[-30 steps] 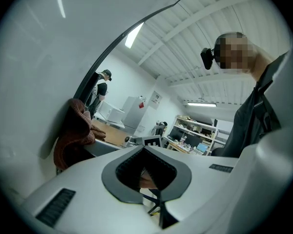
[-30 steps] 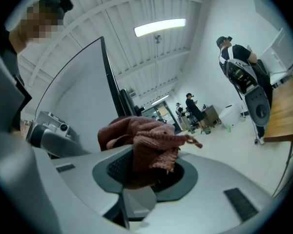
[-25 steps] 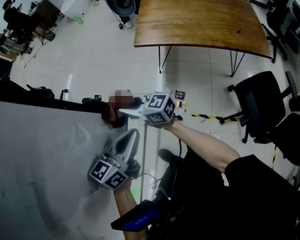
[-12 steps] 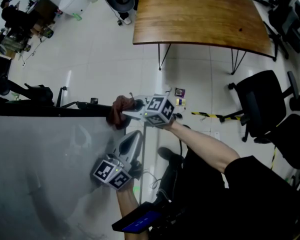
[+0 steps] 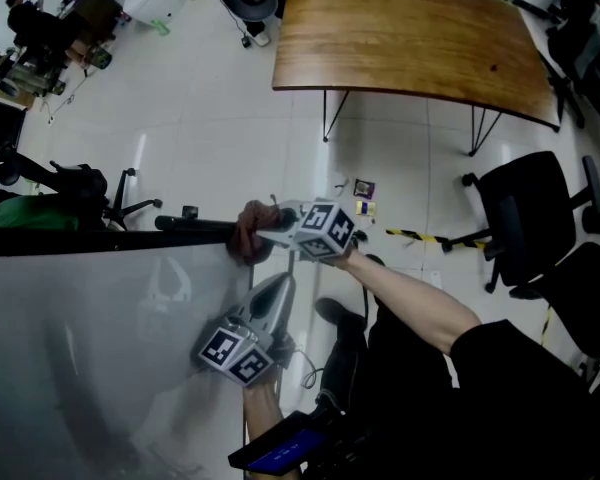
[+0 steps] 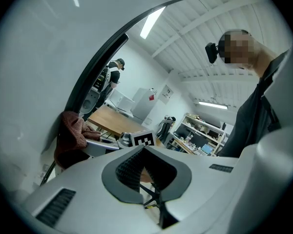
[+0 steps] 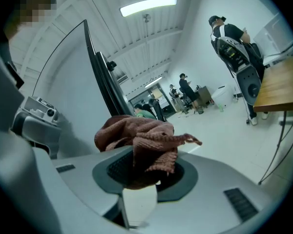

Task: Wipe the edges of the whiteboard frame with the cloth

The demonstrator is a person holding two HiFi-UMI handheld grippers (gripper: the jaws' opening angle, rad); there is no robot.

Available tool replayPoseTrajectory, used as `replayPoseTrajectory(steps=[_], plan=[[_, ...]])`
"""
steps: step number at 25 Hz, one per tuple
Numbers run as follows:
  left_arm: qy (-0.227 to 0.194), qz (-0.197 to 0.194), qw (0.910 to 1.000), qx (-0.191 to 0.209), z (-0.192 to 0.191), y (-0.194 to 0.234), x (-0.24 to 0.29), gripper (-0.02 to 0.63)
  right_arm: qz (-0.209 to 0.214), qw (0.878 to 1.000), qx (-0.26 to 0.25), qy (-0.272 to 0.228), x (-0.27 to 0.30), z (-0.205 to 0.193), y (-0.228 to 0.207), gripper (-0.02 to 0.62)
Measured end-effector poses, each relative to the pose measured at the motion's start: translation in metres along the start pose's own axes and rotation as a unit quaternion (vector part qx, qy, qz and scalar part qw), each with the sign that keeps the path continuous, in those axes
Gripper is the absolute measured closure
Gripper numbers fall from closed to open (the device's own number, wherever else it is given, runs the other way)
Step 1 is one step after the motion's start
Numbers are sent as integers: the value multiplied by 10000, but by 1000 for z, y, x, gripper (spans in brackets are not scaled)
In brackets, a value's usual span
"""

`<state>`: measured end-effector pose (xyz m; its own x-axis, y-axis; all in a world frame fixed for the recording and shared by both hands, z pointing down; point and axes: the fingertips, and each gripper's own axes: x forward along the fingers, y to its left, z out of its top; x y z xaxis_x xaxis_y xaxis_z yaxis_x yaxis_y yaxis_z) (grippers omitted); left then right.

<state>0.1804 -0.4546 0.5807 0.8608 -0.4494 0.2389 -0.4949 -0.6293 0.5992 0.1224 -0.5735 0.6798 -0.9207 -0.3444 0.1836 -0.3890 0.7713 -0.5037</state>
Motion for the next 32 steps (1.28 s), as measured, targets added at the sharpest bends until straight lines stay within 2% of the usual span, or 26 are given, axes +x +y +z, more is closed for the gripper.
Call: replayPoseTrajectory(steps=[17, 32], plan=[[25, 168, 9988, -454, -30, 28, 19, 615, -125, 9993, 50, 354, 8, -37, -23, 468], [208, 213, 9979, -569, -52, 36, 24, 615, -605, 9956, 335, 638, 16, -78, -45, 469]])
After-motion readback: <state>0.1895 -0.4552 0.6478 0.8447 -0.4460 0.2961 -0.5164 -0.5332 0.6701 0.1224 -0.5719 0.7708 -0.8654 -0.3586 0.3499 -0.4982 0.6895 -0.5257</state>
